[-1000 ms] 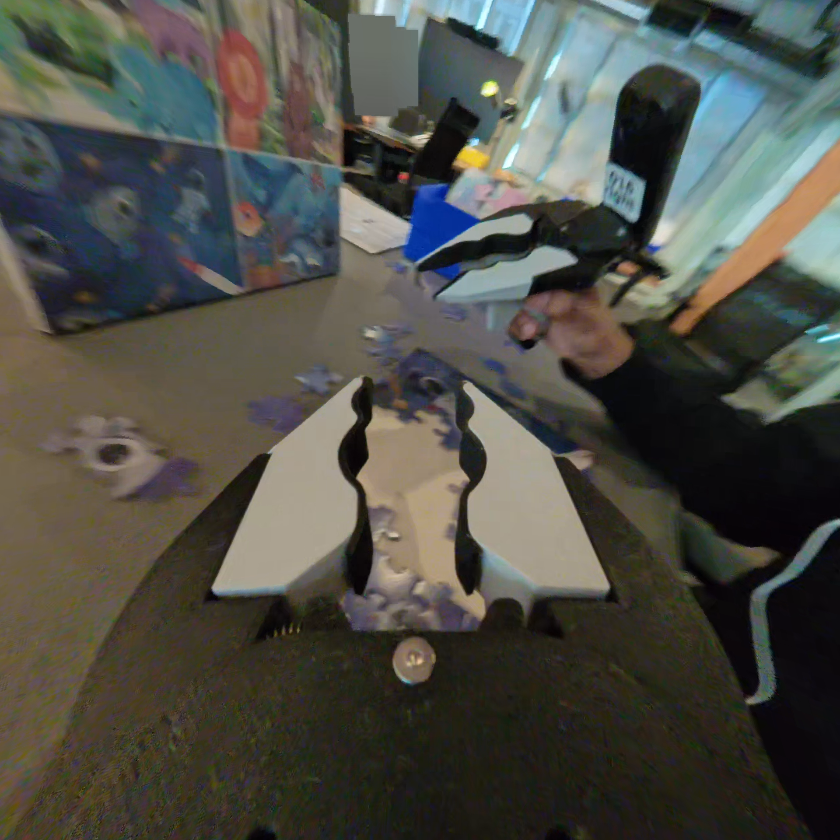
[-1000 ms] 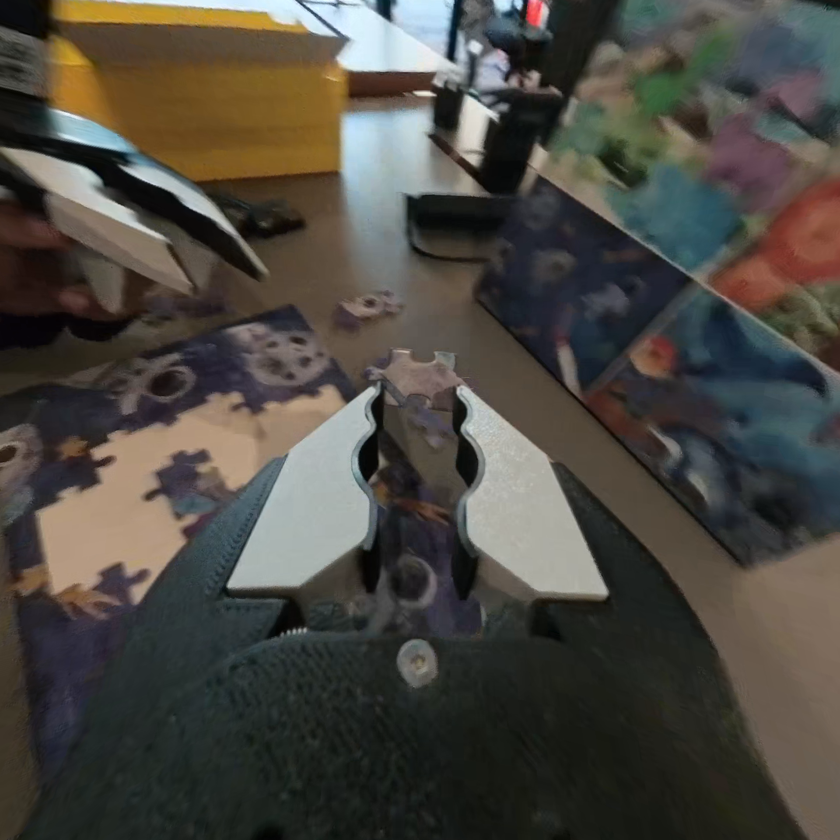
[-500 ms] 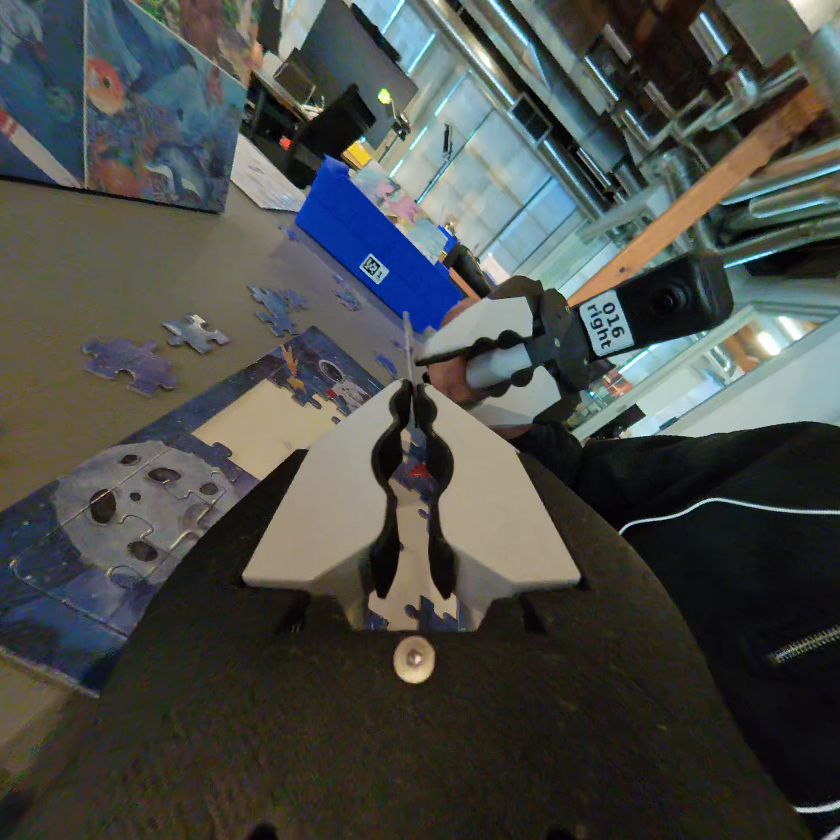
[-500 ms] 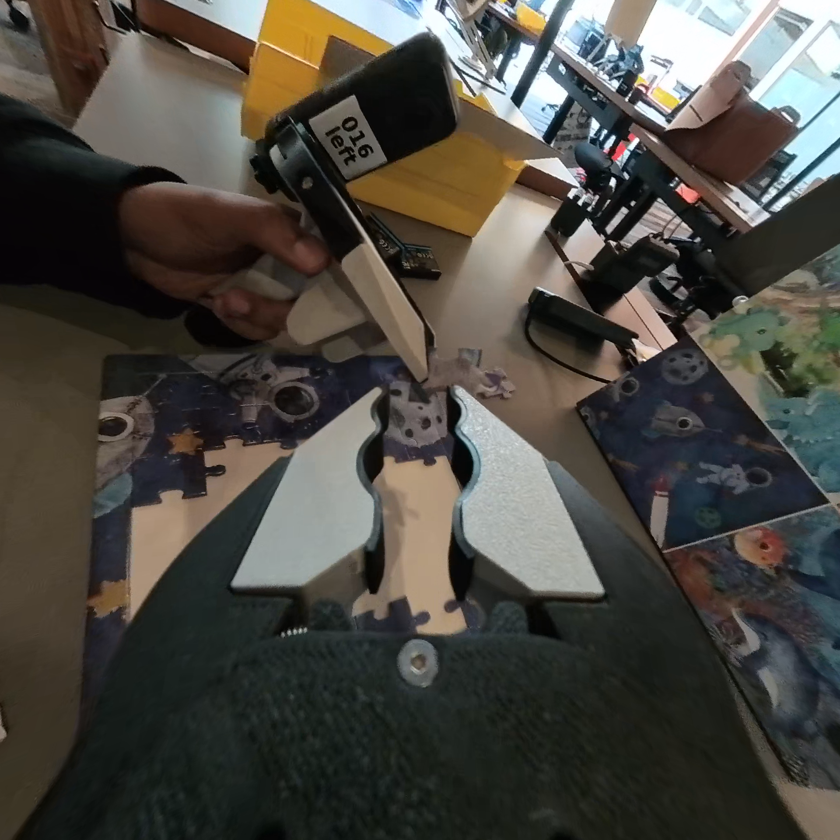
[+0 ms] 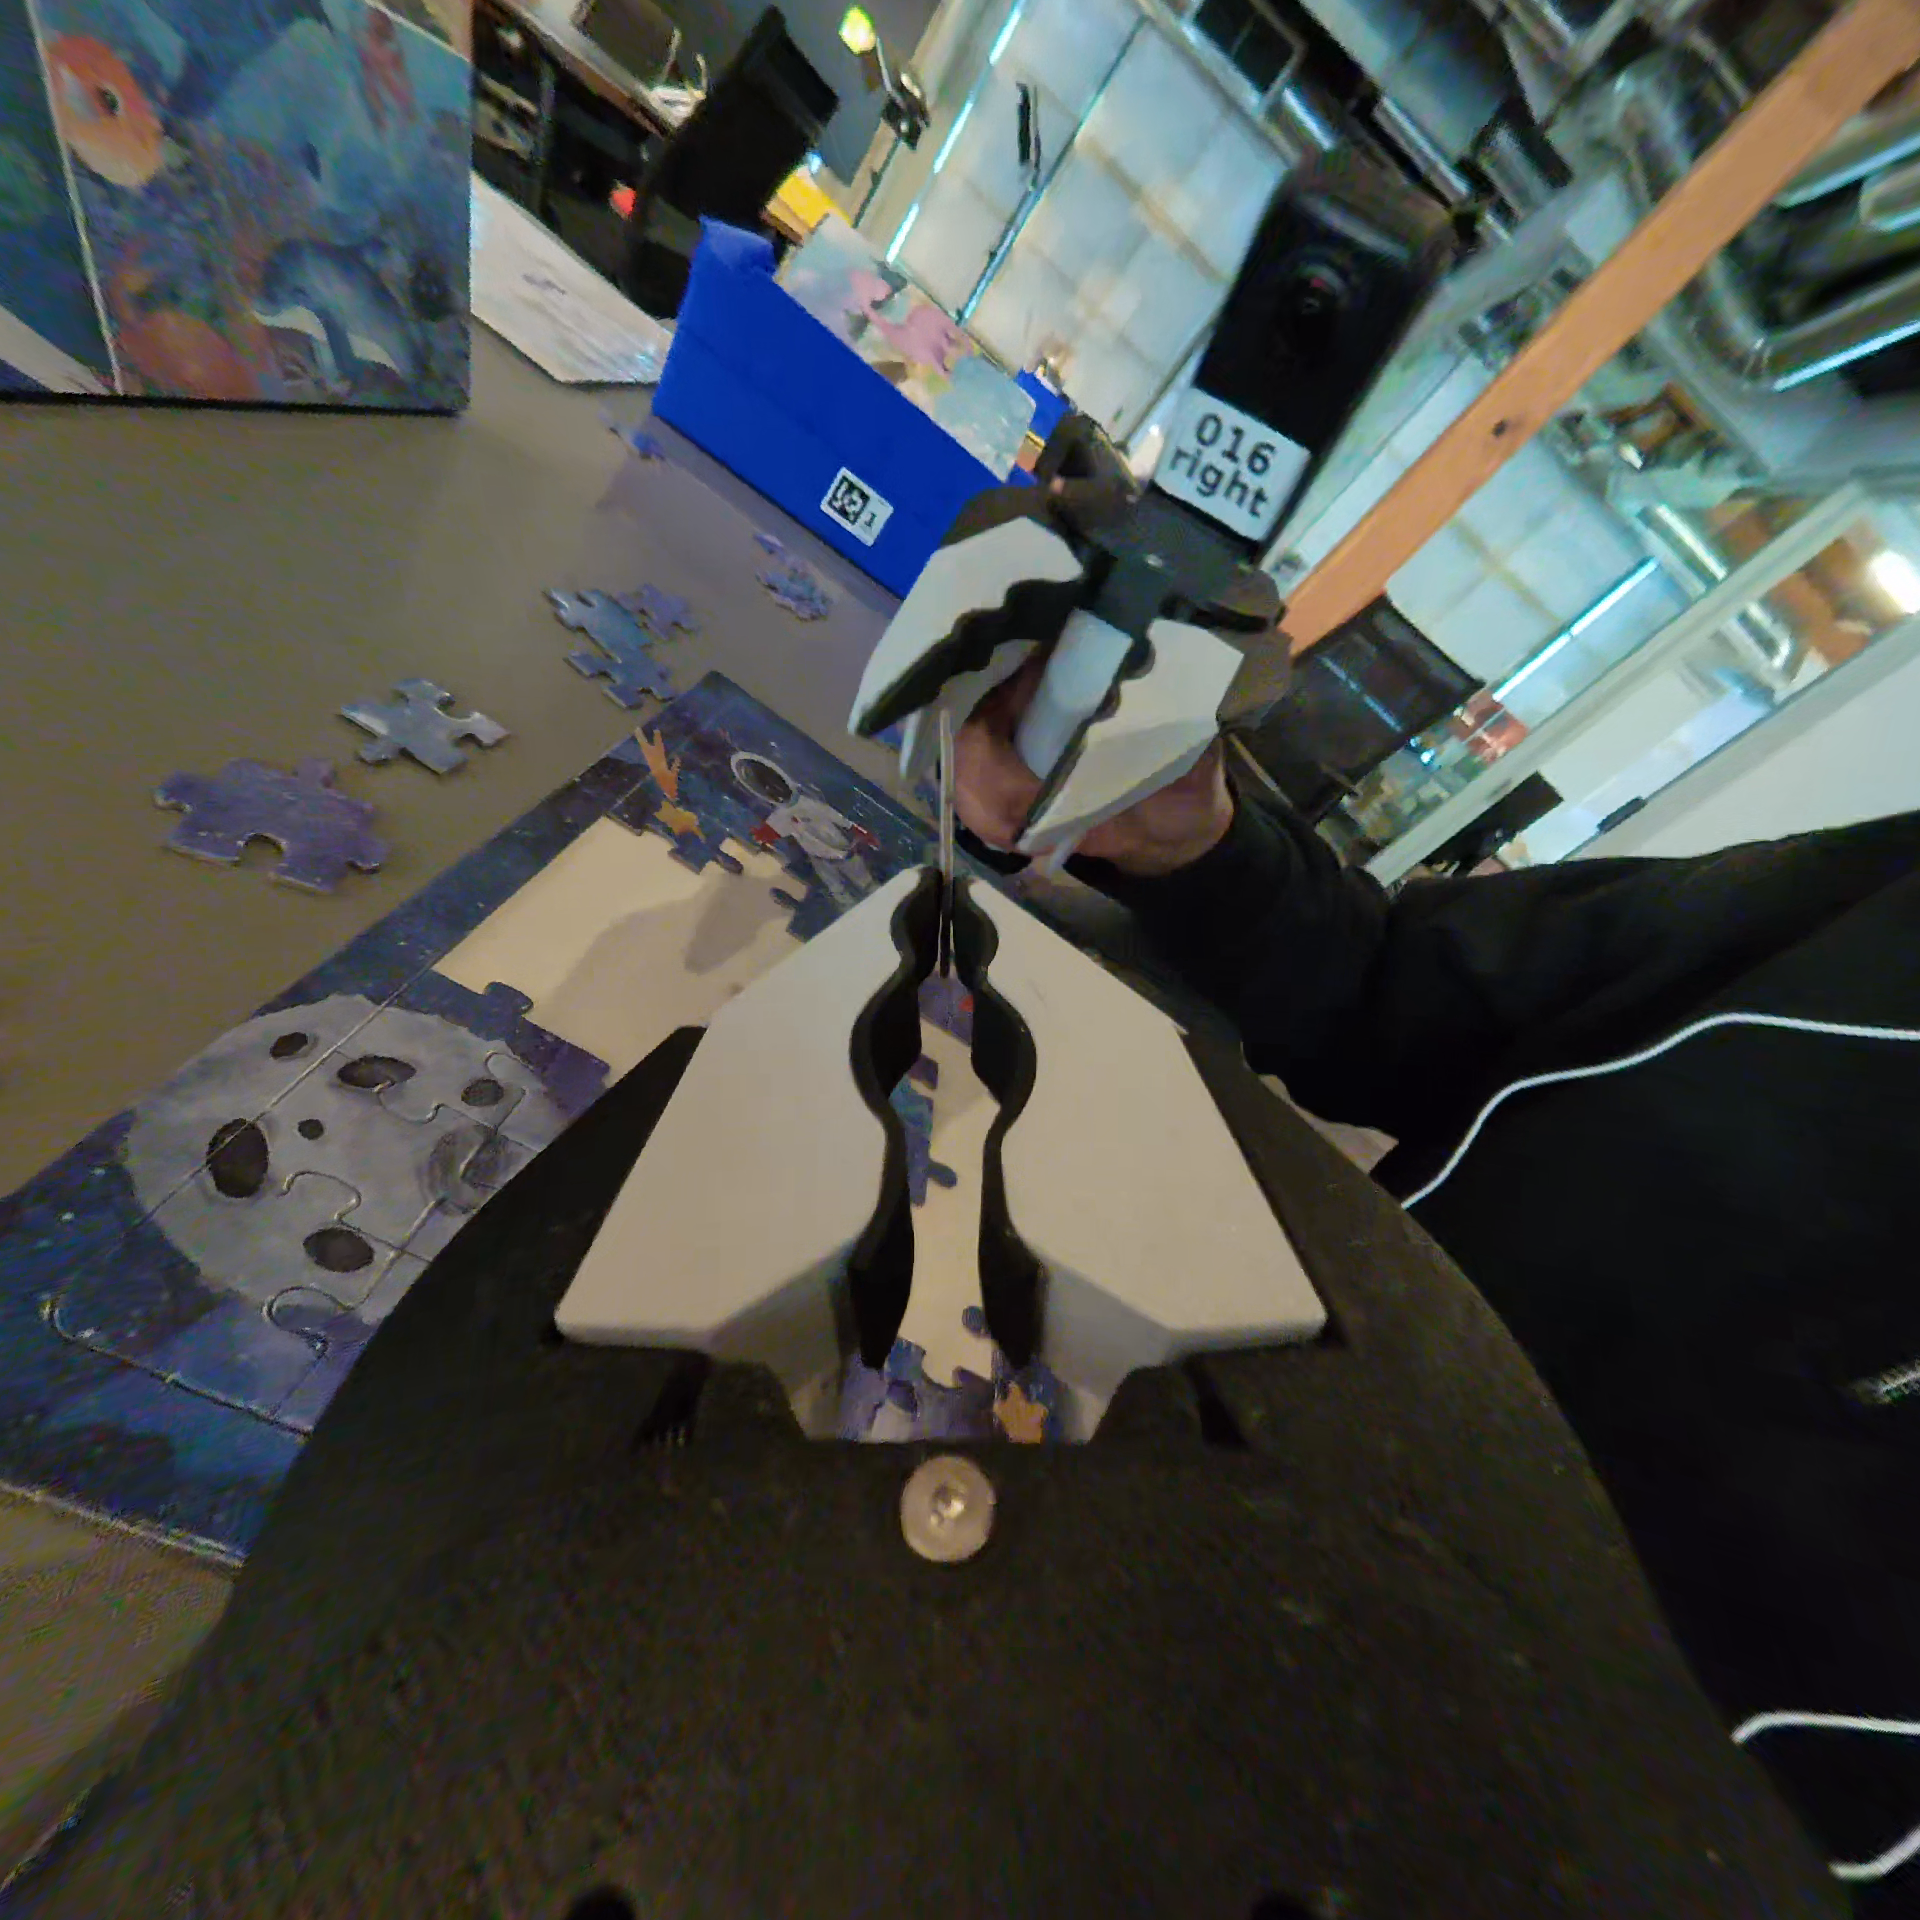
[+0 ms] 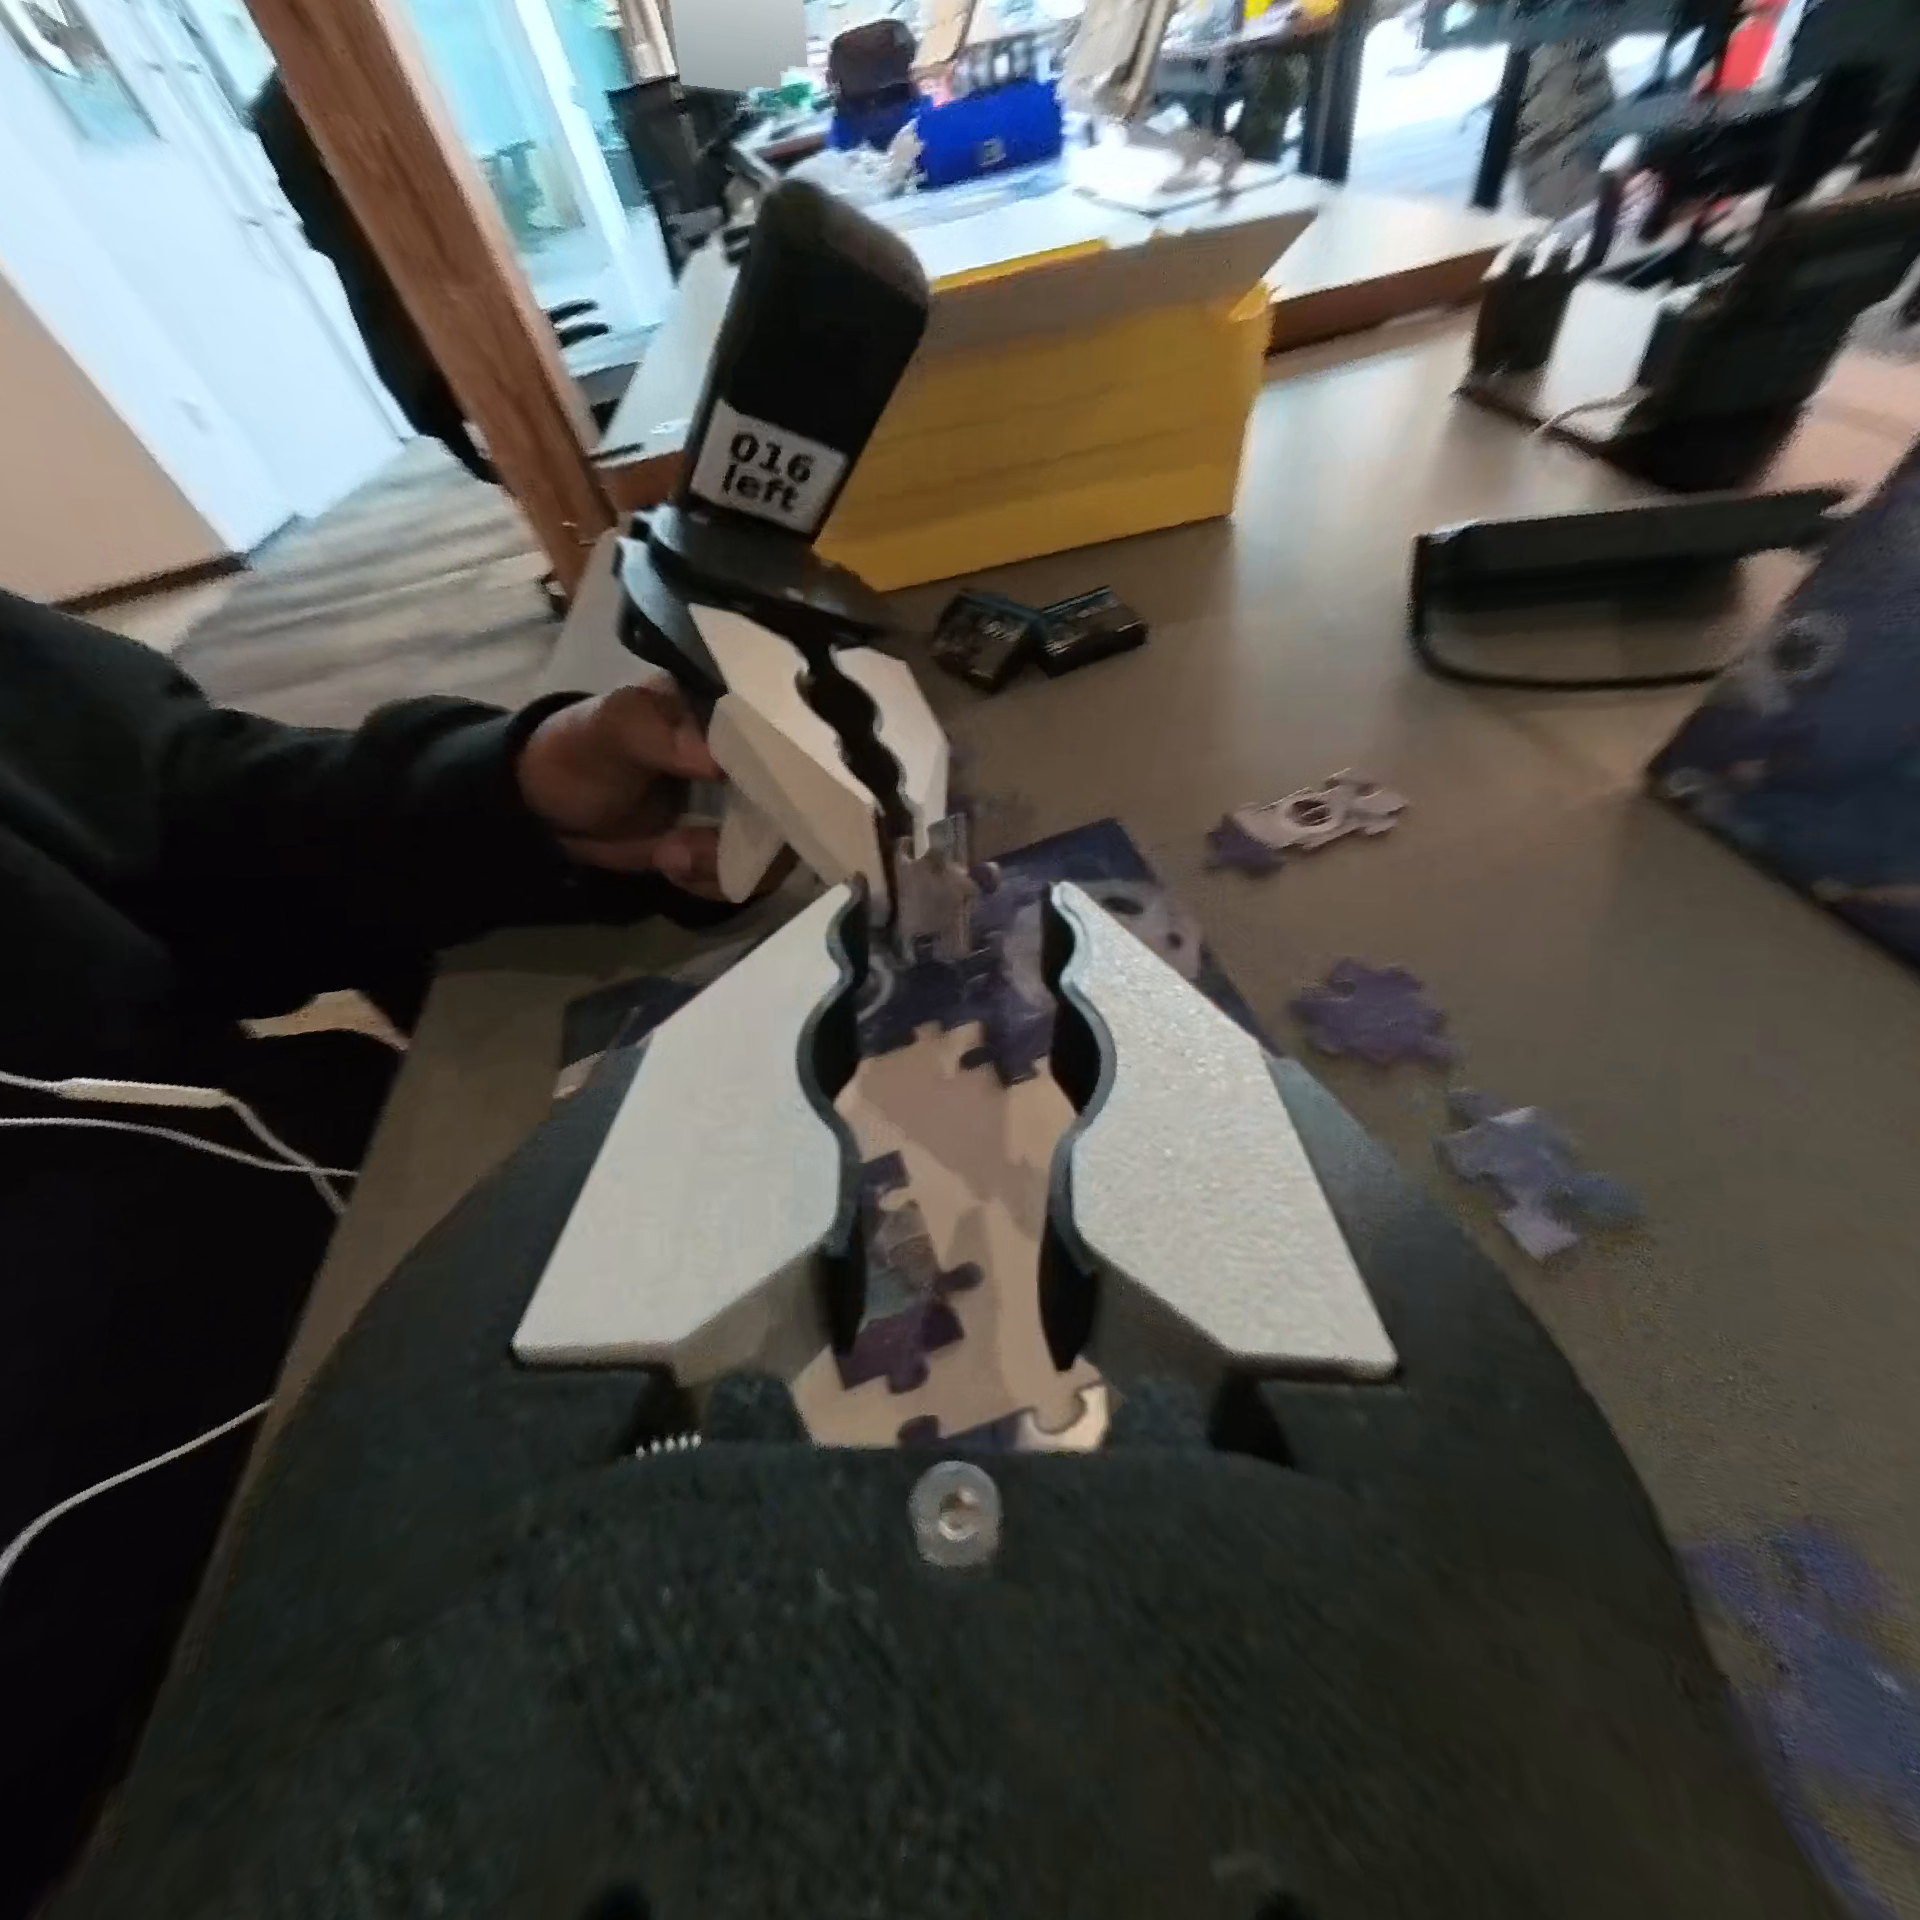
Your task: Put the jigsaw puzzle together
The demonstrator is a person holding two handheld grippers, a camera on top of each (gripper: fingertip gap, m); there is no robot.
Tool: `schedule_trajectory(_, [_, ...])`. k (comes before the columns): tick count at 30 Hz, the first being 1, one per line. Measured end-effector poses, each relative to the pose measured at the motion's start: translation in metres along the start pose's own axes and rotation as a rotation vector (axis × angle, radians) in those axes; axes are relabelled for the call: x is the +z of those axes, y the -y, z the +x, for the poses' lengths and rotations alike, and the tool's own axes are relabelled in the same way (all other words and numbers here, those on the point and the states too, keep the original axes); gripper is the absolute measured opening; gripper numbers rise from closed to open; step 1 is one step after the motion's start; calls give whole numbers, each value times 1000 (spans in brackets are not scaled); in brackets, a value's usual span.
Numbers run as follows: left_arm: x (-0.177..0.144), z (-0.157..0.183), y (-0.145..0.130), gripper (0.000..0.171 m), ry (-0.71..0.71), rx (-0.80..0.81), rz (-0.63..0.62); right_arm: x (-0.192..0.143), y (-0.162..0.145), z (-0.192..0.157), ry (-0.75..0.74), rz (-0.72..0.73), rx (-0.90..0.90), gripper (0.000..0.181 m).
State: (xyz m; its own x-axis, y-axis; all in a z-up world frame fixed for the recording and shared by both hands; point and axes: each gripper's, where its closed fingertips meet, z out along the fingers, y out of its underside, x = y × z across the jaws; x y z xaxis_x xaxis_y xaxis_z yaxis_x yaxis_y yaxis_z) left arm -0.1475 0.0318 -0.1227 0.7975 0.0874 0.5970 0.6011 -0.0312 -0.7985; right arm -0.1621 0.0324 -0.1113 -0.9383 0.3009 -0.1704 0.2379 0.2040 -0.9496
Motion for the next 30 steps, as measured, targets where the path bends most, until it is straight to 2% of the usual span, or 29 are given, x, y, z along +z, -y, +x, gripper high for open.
schedule_trajectory(3, [1,1,-2,0,5,21,-16,4,-10,-6,73,-29,51,6])
schedule_trajectory(5, [-1,-2,-1,1,23,28,-7,3,-10,-10,113,-31,81,0])
schedule_trajectory(12, [-24,-10,27,9,109,63,166,-8,-4,3,145,22,243,0])
schedule_trajectory(17, [-37,-7,42,10,180,165,253,-17,-6,24,80,40,301,0])
schedule_trajectory(24, [-37,-4,41,6,179,191,249,-28,-11,41,6,17,352,0])
schedule_trajectory(30, [-29,-6,33,7,209,224,183,-22,-52,35,2,-197,475,0])
